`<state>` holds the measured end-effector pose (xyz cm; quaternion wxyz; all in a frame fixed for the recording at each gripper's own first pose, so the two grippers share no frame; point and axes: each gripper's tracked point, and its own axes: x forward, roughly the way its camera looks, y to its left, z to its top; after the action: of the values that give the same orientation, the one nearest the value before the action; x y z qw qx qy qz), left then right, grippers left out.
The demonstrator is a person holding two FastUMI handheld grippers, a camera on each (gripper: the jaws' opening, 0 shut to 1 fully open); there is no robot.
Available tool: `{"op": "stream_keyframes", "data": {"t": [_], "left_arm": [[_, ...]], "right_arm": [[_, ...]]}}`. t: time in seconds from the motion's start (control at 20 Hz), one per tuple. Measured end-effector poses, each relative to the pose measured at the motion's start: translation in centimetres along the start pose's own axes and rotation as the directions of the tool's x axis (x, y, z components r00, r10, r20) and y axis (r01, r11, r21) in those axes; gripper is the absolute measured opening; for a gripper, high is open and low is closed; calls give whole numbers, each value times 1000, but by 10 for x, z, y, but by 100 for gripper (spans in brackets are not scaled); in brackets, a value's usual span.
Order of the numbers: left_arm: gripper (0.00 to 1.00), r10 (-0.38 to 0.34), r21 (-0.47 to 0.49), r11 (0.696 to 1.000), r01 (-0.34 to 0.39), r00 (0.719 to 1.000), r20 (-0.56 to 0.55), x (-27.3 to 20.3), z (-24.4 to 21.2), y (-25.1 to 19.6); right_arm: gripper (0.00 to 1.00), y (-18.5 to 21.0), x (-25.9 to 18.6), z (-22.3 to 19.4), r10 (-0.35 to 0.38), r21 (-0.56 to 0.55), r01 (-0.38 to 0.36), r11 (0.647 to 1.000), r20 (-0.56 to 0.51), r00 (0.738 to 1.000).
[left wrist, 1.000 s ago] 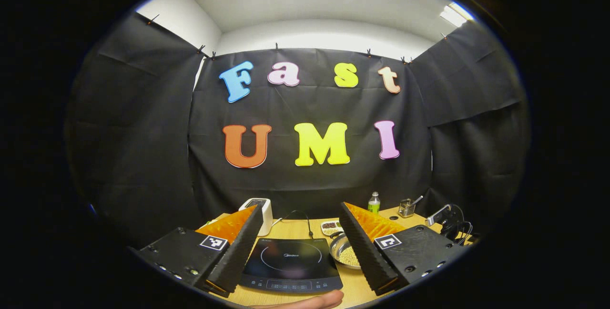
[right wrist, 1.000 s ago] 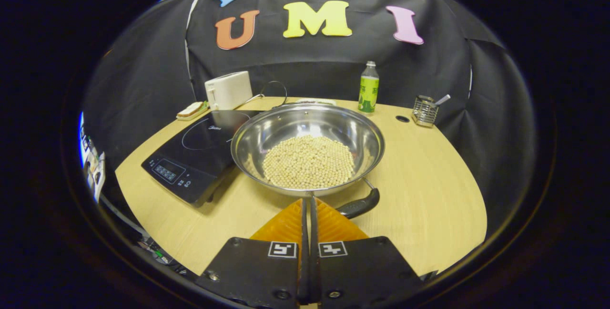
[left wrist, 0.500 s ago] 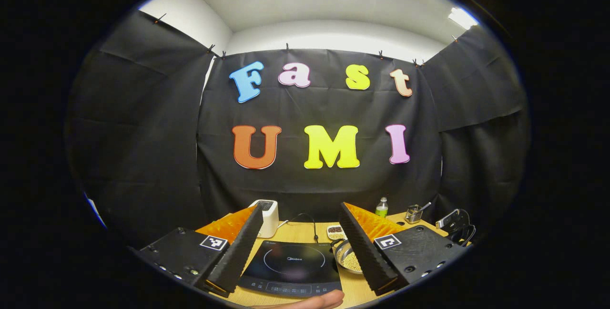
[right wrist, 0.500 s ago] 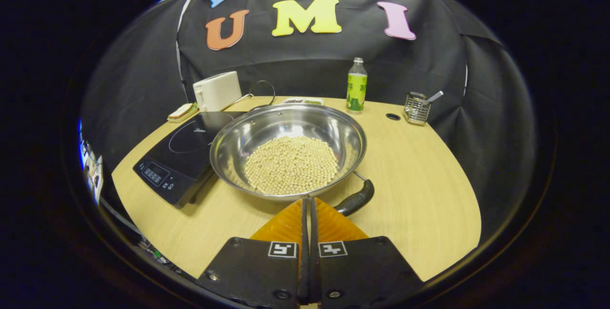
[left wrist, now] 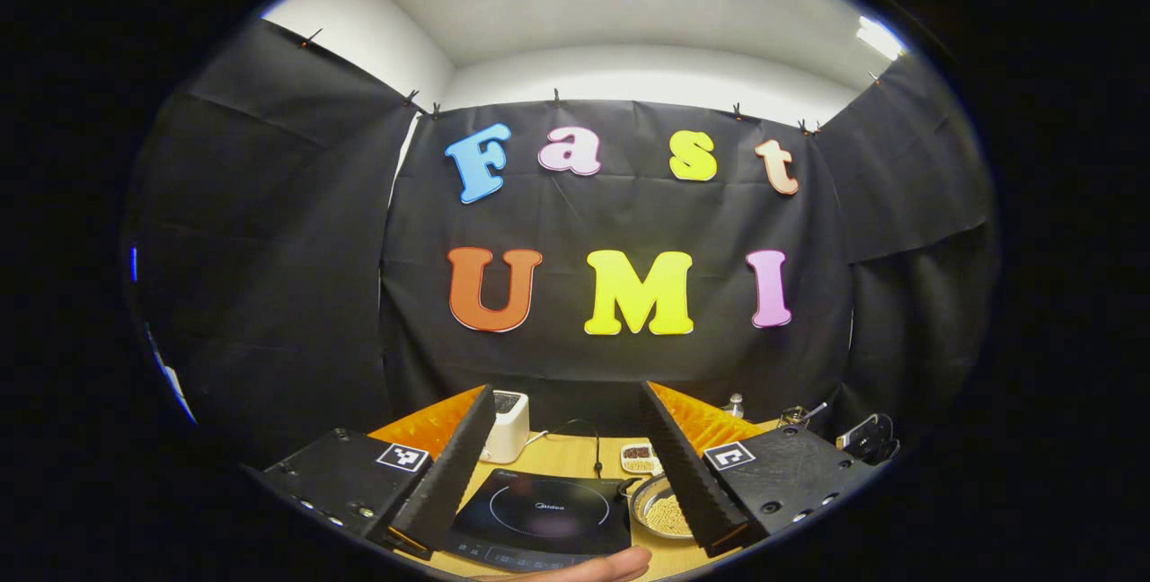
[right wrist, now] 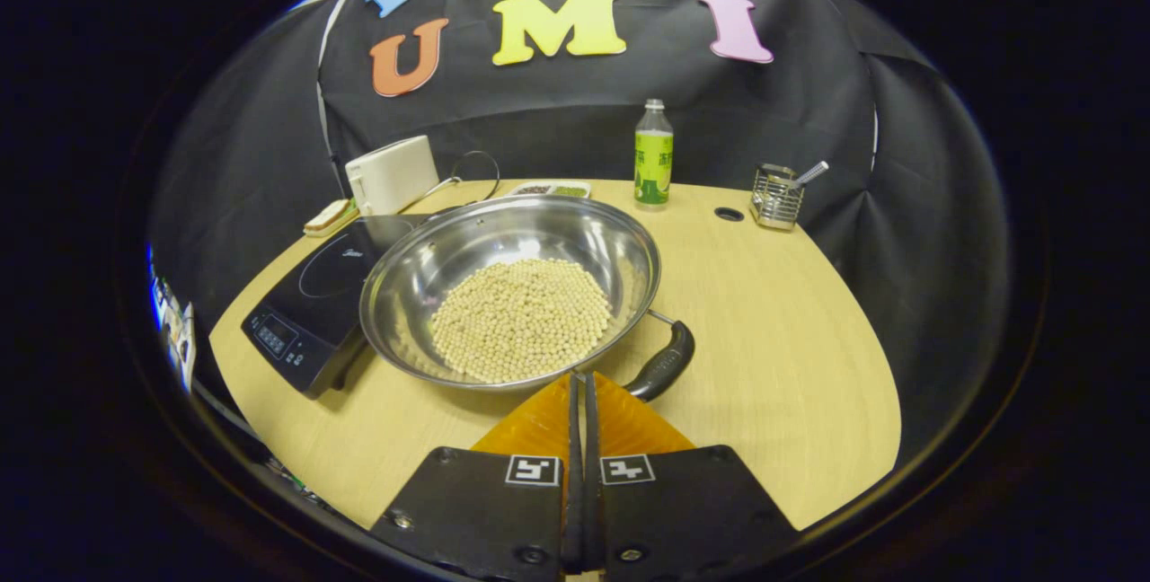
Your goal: First push the handle of the pot to place it horizontally, then grasp the pot with both hands and set it on the induction cooktop.
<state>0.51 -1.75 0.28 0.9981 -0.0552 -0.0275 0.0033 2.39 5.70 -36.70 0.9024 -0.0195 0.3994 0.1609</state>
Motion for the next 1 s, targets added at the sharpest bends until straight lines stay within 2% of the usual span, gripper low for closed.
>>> {"op": "stream_keyframes", "data": {"t": [0.25, 0.3, 0.4, 0.6, 0.7, 1.0], "left_arm": [[95, -21, 6, 1000, 21, 999, -49, 17, -22, -7], [95, -20, 2, 1000, 20, 998, -64, 21, -29, -8], [95, -29, -6, 1000, 28, 996, -89, 28, -40, -11], [95, -8, 17, 1000, 10, 994, -105, 44, -51, -7], [95, -14, 24, 1000, 17, 994, -113, 50, -58, -11], [95, -30, 26, 999, 36, 982, -187, 69, -94, -24]], "right_arm": [[4, -19, 11, 10, -15, 3, 15, 1000, -8, 1000], [1, -23, 14, 12, -14, 2, 14, 1000, -12, 1000], [4, -28, 19, 16, -9, 2, 9, 1000, -21, 1000], [0, -43, 28, 24, -29, -1, 29, 1000, -37, 999], [4, -49, 32, 29, -39, -7, 39, 999, -39, 999], [4, -64, 45, 38, -50, 2, 50, 999, -44, 998]]}}
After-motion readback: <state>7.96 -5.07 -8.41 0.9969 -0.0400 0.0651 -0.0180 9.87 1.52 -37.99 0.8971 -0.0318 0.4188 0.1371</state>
